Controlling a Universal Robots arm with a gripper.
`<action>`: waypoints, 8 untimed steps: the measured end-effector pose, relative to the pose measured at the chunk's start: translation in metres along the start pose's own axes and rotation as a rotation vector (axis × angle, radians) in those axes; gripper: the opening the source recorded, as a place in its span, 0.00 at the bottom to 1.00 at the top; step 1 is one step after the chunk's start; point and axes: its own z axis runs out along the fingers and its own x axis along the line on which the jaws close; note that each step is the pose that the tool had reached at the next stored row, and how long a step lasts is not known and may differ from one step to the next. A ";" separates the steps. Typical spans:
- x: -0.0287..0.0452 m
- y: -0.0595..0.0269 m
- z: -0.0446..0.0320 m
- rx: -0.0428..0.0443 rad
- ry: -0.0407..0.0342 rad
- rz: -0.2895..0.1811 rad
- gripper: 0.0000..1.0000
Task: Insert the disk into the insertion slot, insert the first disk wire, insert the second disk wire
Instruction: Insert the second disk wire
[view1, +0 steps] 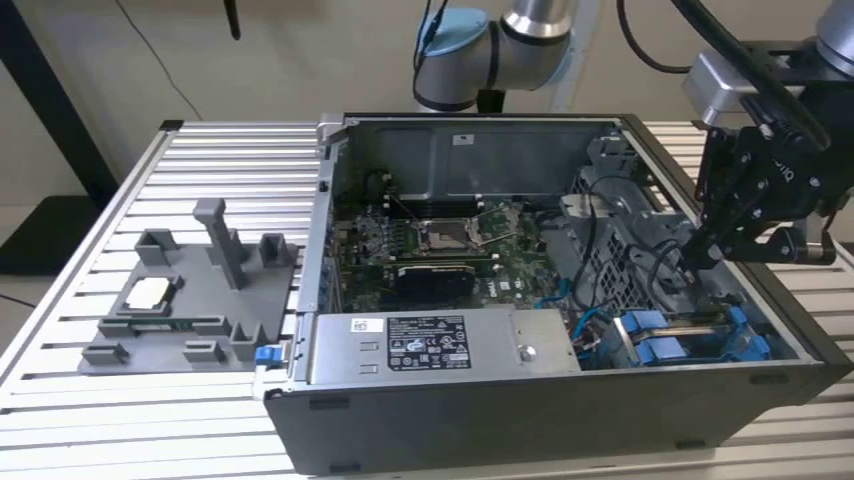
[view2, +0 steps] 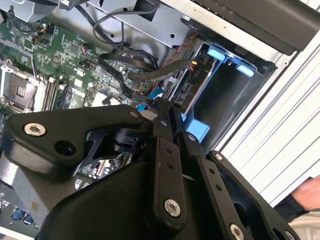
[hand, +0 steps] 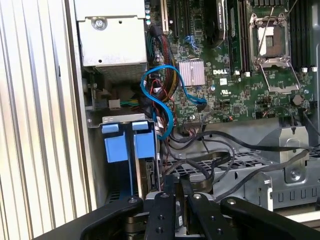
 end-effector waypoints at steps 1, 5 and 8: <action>0.0000 0.0000 0.0000 0.0000 0.0000 0.000 0.16; 0.0002 0.0013 0.0008 0.0017 0.0012 0.000 0.16; 0.0009 0.0075 0.0023 0.0050 0.0010 0.001 0.16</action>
